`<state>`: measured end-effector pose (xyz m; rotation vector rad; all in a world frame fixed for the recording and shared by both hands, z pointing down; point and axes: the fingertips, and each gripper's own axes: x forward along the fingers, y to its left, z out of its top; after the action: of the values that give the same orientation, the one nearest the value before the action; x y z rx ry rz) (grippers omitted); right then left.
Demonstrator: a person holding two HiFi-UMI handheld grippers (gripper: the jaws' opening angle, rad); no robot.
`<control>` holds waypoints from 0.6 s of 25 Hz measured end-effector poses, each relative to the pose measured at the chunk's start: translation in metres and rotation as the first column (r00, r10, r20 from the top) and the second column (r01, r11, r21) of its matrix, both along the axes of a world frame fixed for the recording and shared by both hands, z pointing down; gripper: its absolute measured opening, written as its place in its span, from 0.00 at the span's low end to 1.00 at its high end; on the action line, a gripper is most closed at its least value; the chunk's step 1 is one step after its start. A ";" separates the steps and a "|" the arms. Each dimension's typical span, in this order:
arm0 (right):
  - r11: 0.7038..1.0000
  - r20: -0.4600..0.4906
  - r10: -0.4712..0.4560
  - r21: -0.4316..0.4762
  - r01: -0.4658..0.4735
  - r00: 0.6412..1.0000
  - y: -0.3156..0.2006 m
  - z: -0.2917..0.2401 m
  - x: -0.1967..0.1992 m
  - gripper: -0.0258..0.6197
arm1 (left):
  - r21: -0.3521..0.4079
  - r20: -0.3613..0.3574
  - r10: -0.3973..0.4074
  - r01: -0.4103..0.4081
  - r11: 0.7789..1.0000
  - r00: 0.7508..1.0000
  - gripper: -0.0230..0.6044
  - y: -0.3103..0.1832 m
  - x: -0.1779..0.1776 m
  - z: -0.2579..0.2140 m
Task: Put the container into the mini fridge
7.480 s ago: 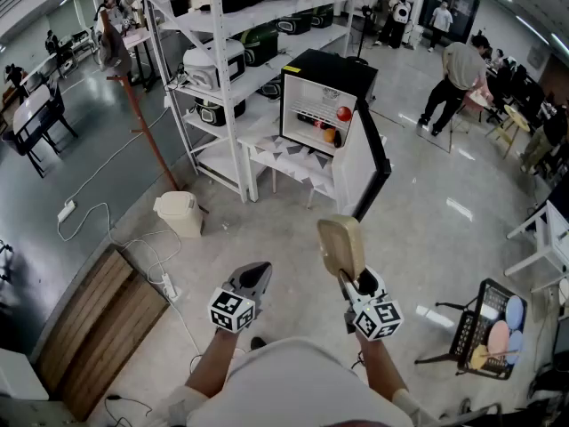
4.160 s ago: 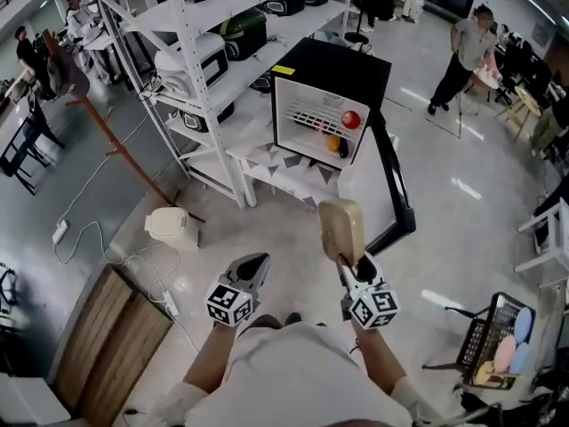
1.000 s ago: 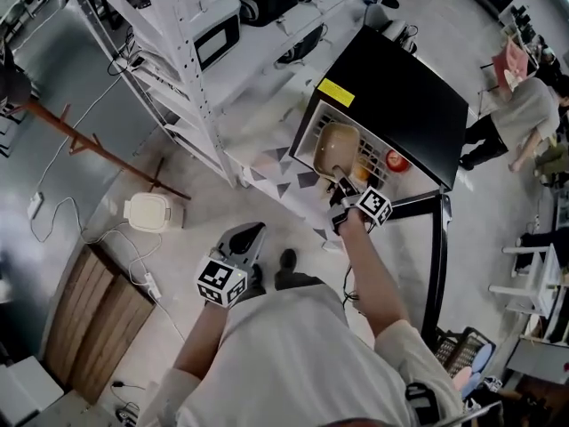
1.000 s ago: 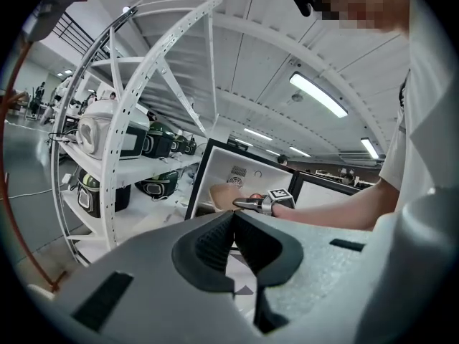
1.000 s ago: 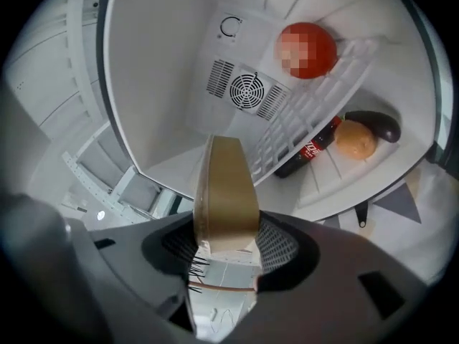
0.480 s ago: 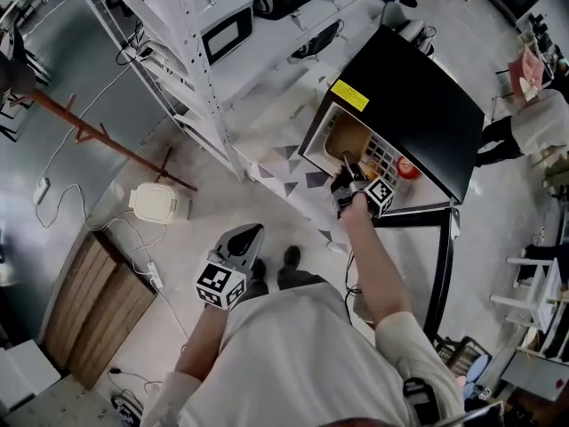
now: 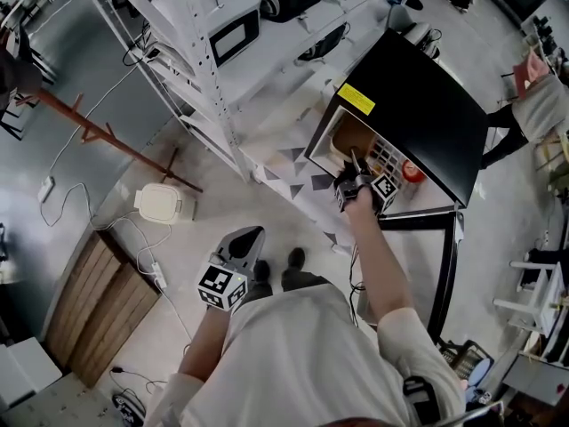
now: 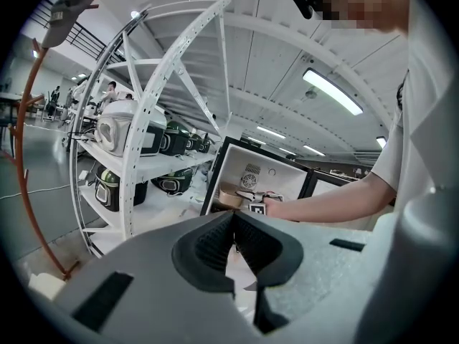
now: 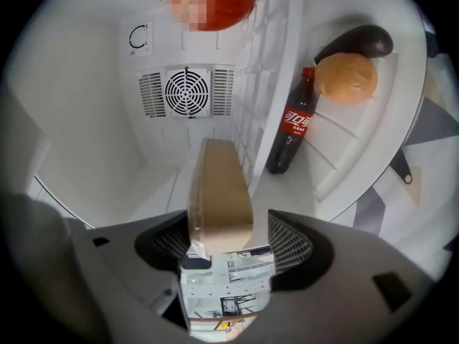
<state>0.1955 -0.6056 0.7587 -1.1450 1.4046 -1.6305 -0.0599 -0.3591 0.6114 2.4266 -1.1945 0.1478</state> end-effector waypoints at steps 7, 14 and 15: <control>1.000 -0.015 -0.001 0.013 0.001 1.000 0.012 -0.006 0.002 0.62 | 0.011 -0.008 0.011 -0.011 1.000 1.000 0.04 0.002 -0.003 -0.003; 1.000 -0.033 -0.005 0.024 0.006 0.999 0.053 -0.025 -0.002 0.62 | 0.030 -0.021 0.065 -0.065 0.997 0.998 0.04 0.010 -0.002 -0.008; 1.000 -0.031 -0.006 0.027 0.006 0.999 0.060 -0.028 -0.003 0.61 | 0.034 -0.023 0.078 -0.077 0.996 0.997 0.04 0.012 -0.001 -0.009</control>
<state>0.1925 -0.5452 0.7306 -1.1566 1.4467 -1.5994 -0.0608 -0.3467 0.6023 2.4976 -1.1019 0.1223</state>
